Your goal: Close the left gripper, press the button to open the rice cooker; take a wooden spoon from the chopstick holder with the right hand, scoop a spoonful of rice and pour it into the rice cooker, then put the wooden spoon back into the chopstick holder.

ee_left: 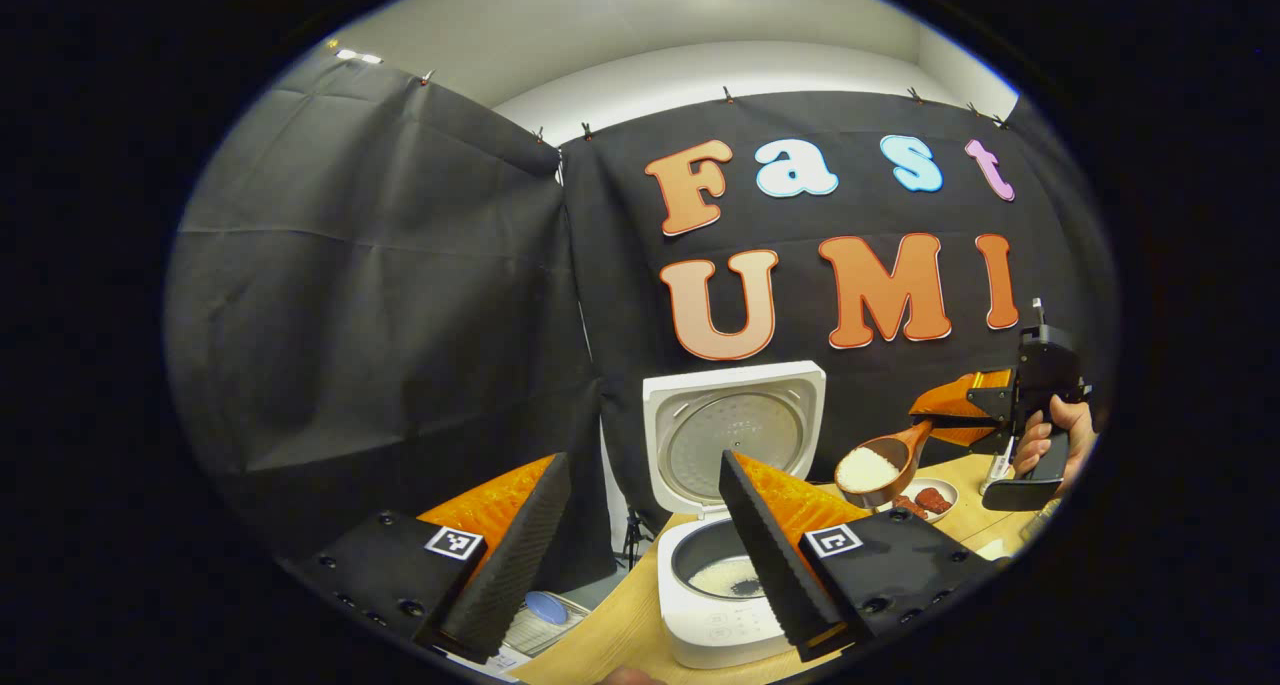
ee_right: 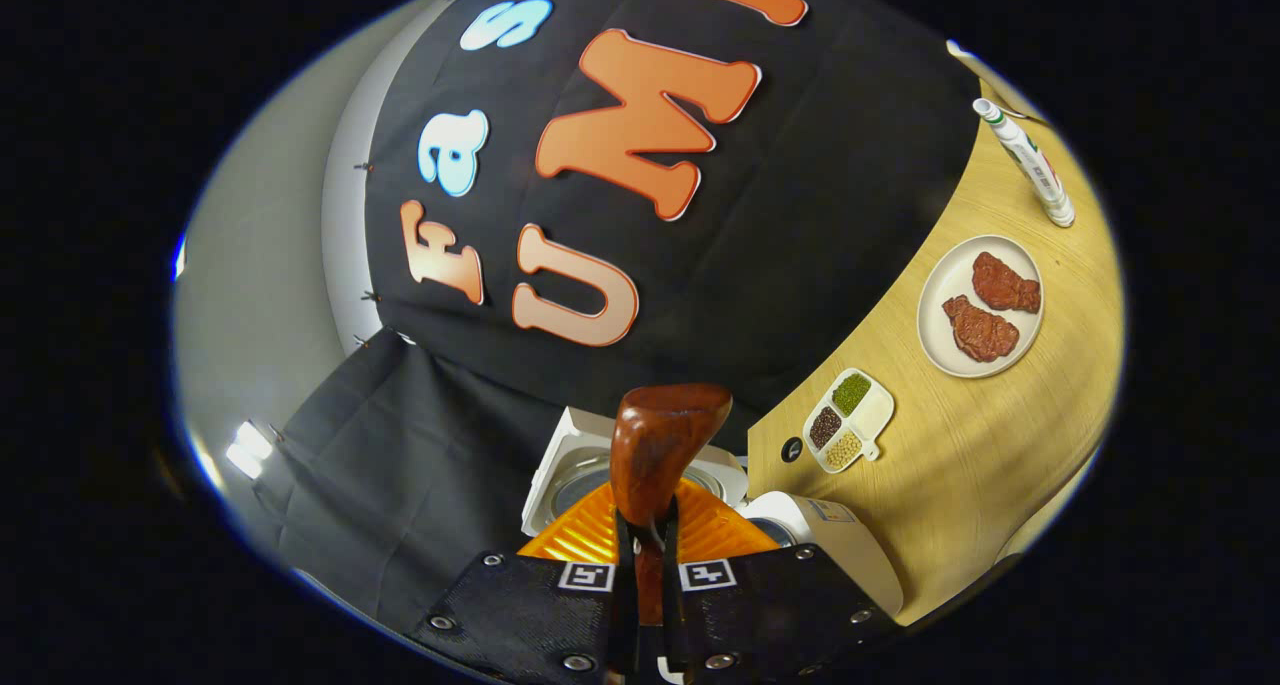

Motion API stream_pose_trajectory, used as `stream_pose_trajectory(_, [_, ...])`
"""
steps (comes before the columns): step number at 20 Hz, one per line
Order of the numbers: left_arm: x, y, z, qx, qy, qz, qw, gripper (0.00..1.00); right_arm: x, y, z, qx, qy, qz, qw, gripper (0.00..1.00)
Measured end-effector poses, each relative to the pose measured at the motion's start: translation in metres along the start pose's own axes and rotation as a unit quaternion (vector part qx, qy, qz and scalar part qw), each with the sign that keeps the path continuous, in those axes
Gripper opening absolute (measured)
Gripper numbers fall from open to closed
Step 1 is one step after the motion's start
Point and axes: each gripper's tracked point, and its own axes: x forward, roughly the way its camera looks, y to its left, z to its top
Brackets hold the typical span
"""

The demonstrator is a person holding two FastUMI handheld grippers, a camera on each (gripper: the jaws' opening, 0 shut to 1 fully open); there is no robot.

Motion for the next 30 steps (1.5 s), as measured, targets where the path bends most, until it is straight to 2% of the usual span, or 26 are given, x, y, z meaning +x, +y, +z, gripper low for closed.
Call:
stream_pose_trajectory(8, [-0.005,0.030,-0.006,0.002,-0.006,0.022,1.000,0.99,0.053,0.019,-0.042,-0.100,0.033,-0.024,0.994,0.09])
stream_pose_trajectory(11, [-0.004,0.035,-0.011,0.000,-0.004,0.027,1.000,0.99,0.071,0.027,-0.052,-0.167,0.038,-0.032,0.985,0.09])
stream_pose_trajectory(15, [-0.001,0.039,-0.016,-0.003,0.000,0.033,0.999,0.99,0.091,0.035,-0.055,-0.225,0.041,-0.037,0.973,0.09])
stream_pose_trajectory(24, [0.003,0.038,-0.021,-0.002,0.000,0.033,0.999,1.00,0.094,0.029,-0.053,-0.291,0.042,-0.049,0.955,0.09])
stream_pose_trajectory(30, [0.002,0.036,-0.023,-0.004,0.002,0.028,1.000,0.99,0.089,0.034,-0.051,-0.346,0.038,-0.049,0.936,0.09])
